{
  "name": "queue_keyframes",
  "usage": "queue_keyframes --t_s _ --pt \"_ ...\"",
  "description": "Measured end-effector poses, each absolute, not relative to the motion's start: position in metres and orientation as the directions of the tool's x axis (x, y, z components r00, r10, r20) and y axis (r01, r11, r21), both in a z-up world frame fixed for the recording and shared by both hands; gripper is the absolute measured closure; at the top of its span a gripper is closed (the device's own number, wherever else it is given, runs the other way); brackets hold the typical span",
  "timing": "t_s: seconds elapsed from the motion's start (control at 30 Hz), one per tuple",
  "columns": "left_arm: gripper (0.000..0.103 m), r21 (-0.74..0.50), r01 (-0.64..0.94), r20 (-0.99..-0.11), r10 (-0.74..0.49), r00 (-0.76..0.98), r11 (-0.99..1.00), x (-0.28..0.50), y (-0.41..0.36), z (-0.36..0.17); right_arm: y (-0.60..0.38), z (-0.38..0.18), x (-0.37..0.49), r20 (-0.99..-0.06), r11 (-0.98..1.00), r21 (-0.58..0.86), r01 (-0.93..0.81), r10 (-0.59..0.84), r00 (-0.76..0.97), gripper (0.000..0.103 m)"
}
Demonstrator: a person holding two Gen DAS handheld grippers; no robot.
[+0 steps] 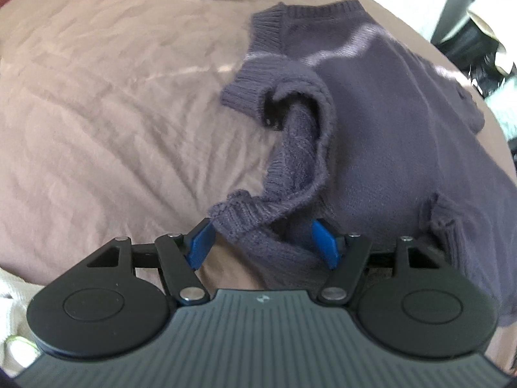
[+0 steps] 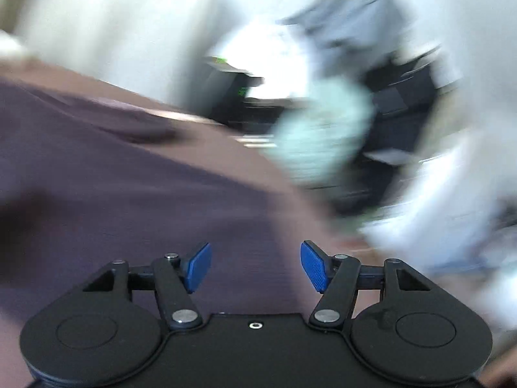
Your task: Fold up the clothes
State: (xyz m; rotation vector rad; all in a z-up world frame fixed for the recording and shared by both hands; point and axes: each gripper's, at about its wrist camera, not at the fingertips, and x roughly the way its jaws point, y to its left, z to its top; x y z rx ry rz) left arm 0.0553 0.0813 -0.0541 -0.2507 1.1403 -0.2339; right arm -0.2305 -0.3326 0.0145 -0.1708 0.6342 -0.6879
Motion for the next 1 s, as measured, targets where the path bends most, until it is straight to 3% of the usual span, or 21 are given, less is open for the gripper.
queue_keyframes --t_s 0.07,0.1,0.13,0.2,0.3,0.37,0.43,0.53,0.63,0.77,0.83,0.93,0.97,1.0 --pt "0.04 -0.32 0.061 -0.857 -0.317 0.407 0.945 0.055 0.082 -0.053 -0.327 0.018 -0.225 -0.574 0.92 -0.058 0.388 -0.349 0.741 0.037" --pt "0.051 -0.326 0.07 -0.85 -0.324 0.415 0.943 0.055 0.082 -0.052 -0.326 0.015 -0.221 -0.597 0.952 0.09 0.291 -0.182 0.781 0.037" --pt "0.071 -0.329 0.081 -0.844 -0.331 0.423 0.941 0.055 0.082 -0.051 -0.324 0.012 -0.216 -0.6 0.958 0.19 0.214 -0.059 0.797 0.037" --pt "0.085 -0.304 0.119 -0.83 -0.324 0.453 0.945 0.053 0.078 -0.046 -0.315 0.001 -0.206 -0.596 0.95 0.293 0.111 0.09 0.798 0.036" --pt "0.092 -0.234 0.143 -0.784 -0.273 0.557 0.962 0.043 0.074 -0.028 -0.308 -0.012 -0.187 -0.63 0.96 0.271 0.073 0.119 0.768 0.036" --pt "0.092 -0.106 0.142 -0.672 -0.176 0.72 0.984 0.017 0.072 0.005 -0.29 -0.019 -0.187 -0.675 0.984 0.171 0.053 0.077 0.733 0.036" --pt "0.092 -0.105 0.19 -0.618 -0.214 0.756 0.976 -0.001 0.069 0.022 -0.272 -0.023 -0.193 -0.706 0.999 0.036 0.034 0.002 0.708 0.036" --pt "0.088 -0.047 0.193 -0.754 -0.162 0.637 0.98 0.006 0.056 -0.011 -0.266 -0.03 -0.193 -0.7 0.998 0.054 0.045 0.006 0.714 0.036" --pt "0.071 0.024 0.141 -0.86 -0.051 0.508 0.99 0.027 0.056 -0.045 -0.277 -0.03 -0.19 -0.685 0.986 0.145 0.085 0.038 0.727 0.036" --pt "0.066 -0.146 0.137 -0.785 -0.199 0.586 0.98 0.021 0.076 -0.017 -0.283 -0.021 -0.194 -0.628 0.973 0.205 0.103 0.051 0.776 0.036" --pt "0.054 -0.197 0.194 -0.728 -0.275 0.628 0.961 0.015 0.078 -0.004 -0.283 -0.019 -0.191 -0.611 0.971 0.215 0.107 0.048 0.791 0.036" --pt "0.054 -0.284 0.262 -0.703 -0.386 0.597 0.922 0.016 0.074 -0.004 -0.275 -0.024 -0.161 -0.612 0.984 0.146 0.104 0.007 0.791 0.035" --pt "0.054 -0.285 0.28 -0.699 -0.398 0.594 0.917 0.016 0.071 -0.005 -0.273 -0.025 -0.15 -0.611 0.986 0.127 0.105 -0.006 0.792 0.041" --pt "0.054 -0.286 0.297 -0.694 -0.41 0.591 0.911 0.016 0.068 -0.005 -0.274 -0.022 -0.141 -0.604 0.984 0.135 0.12 -0.014 0.797 0.071"
